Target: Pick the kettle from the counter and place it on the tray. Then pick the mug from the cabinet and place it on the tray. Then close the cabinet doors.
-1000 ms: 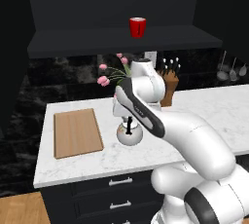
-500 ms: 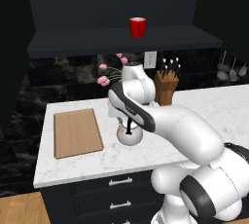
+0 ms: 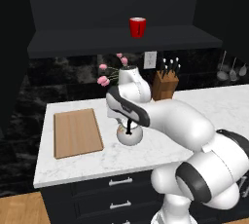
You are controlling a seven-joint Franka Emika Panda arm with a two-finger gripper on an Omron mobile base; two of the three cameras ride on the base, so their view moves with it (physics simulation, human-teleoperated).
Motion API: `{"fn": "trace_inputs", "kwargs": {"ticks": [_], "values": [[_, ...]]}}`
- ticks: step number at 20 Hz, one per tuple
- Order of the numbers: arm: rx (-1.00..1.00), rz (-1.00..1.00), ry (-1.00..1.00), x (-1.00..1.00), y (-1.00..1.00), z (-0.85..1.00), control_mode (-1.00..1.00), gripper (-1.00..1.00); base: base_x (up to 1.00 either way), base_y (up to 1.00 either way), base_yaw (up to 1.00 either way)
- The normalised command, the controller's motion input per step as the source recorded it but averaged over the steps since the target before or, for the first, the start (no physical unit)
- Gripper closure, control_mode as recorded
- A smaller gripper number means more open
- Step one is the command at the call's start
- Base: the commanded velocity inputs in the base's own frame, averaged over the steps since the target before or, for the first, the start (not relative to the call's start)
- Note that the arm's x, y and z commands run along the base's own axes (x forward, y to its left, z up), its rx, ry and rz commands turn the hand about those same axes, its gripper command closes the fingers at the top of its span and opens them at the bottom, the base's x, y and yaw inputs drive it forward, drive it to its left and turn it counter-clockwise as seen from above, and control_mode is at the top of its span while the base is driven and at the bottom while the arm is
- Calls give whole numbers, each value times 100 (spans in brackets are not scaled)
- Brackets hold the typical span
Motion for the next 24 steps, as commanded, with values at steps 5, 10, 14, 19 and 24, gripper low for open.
{"fn": "trace_inputs", "kwargs": {"ticks": [5, 10, 14, 19, 24], "values": [[0, 0, -1, 33, -1, -25, -100, -100, 0, 0, 0], [0, 0, -5, 30, 0, -25, -100, -100, 0, 0, 0], [0, 0, -2, 30, 0, -23, -100, -100, 0, 0, 0], [0, 0, 0, 6, 0, -10, -100, -100, 0, 0, 0], [0, 0, 0, -3, 2, -6, -100, 100, 0, 0, 0]]}}
